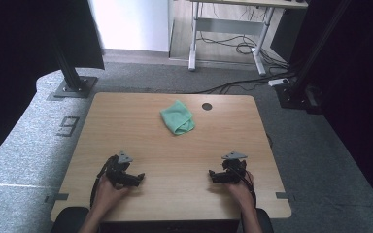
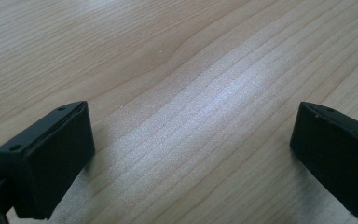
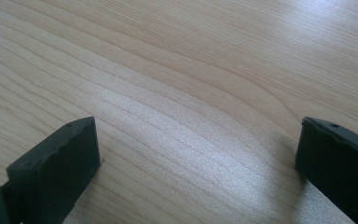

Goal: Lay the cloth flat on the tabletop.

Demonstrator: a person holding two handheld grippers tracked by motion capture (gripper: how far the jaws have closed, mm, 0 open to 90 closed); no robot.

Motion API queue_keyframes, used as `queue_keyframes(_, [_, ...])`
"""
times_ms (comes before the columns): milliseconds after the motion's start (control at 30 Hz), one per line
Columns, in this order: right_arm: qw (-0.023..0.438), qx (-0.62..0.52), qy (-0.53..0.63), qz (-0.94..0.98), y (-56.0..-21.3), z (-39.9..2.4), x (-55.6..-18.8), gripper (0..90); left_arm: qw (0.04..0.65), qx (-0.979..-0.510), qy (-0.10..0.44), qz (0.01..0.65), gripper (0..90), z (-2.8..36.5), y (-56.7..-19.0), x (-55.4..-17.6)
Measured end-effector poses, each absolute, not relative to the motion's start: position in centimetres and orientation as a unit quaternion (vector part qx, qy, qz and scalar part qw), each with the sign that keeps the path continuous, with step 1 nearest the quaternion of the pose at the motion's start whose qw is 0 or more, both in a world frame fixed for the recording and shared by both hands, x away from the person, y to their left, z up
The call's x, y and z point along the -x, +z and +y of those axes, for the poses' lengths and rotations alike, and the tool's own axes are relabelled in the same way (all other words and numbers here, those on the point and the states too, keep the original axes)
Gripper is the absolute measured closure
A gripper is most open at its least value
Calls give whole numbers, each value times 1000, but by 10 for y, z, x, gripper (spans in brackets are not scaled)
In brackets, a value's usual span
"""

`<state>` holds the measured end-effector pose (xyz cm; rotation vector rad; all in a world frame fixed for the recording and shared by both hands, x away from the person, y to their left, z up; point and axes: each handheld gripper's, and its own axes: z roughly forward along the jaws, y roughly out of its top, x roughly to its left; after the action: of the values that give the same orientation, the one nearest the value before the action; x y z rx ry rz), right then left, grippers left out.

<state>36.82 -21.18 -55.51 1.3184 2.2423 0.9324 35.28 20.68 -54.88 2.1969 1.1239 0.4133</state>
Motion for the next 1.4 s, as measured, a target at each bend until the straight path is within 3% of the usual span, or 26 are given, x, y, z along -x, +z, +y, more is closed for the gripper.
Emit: queue_keyframes(1400, [146,-392,359,834,-511,-132,-432,0,314,-833,157,428,0,207,-549,-353])
